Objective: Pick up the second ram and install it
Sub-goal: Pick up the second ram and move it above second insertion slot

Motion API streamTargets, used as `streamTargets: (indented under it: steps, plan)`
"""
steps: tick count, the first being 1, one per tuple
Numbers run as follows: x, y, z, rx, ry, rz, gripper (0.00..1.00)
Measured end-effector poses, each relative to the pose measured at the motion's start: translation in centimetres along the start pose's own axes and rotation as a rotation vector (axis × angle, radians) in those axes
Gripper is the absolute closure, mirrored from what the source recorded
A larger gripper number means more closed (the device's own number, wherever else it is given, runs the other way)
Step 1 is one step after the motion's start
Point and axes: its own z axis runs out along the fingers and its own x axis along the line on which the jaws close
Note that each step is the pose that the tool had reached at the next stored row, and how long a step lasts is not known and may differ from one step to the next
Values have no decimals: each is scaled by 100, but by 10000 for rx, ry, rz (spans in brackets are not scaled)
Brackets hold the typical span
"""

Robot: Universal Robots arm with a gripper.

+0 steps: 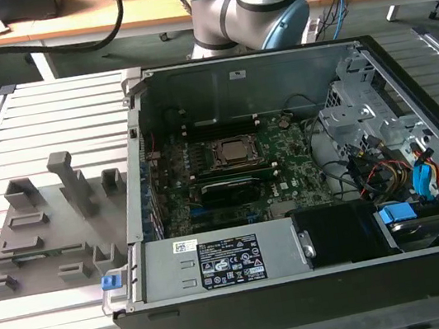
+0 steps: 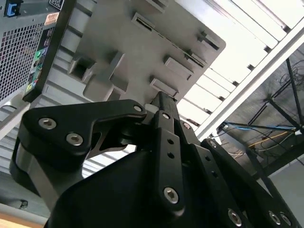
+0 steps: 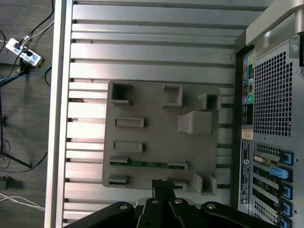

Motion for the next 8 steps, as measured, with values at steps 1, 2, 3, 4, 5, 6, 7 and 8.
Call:
streamTargets:
  steps: [1, 2, 3, 4, 5, 6, 7, 8]
  plan:
    - [0, 0, 0, 3, 13, -468, 89]
    - [0, 0, 0, 5, 25, -864, 89]
    - [0, 0, 0, 6, 28, -1000, 89]
    - [0, 0, 0, 7, 33, -1158, 89]
    - [0, 0, 0, 10, 46, -1633, 89]
    - [0, 0, 0, 11, 55, -1936, 89]
    - [0, 0, 0, 13, 61, -2170, 89]
    - [0, 0, 0, 14, 66, -2347, 89]
